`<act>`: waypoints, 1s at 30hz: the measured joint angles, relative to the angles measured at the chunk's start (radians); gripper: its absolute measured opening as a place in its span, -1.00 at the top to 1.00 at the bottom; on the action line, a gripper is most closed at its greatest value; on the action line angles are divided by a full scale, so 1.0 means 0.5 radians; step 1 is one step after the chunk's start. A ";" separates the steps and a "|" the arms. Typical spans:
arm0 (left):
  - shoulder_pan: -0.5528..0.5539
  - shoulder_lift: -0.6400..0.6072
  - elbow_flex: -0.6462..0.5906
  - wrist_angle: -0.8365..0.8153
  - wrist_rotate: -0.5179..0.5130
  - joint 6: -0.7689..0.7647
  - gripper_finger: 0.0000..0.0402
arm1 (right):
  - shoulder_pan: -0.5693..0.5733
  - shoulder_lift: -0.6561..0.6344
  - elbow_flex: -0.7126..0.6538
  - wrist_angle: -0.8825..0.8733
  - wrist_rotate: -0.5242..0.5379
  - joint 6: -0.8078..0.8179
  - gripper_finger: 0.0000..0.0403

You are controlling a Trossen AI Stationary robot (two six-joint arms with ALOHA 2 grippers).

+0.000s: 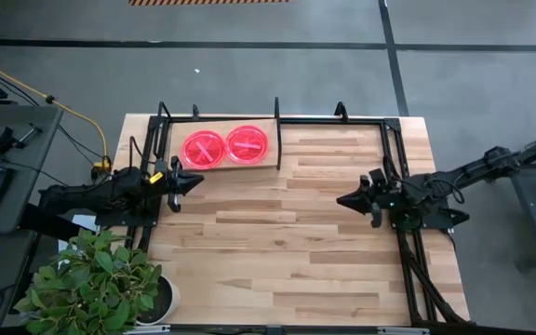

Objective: Place and stack plates onto a shelf
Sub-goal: Return to Home Position

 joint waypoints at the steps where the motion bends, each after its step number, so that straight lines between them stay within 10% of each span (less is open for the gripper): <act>1: 0.000 0.000 0.000 -0.003 -0.001 0.000 1.00 | -0.024 0.000 -0.015 0.017 -0.012 -0.010 1.00; 30: 0.000 0.000 0.000 -0.018 0.003 -0.002 1.00 | -0.436 -0.215 -0.562 0.663 -0.298 -0.495 1.00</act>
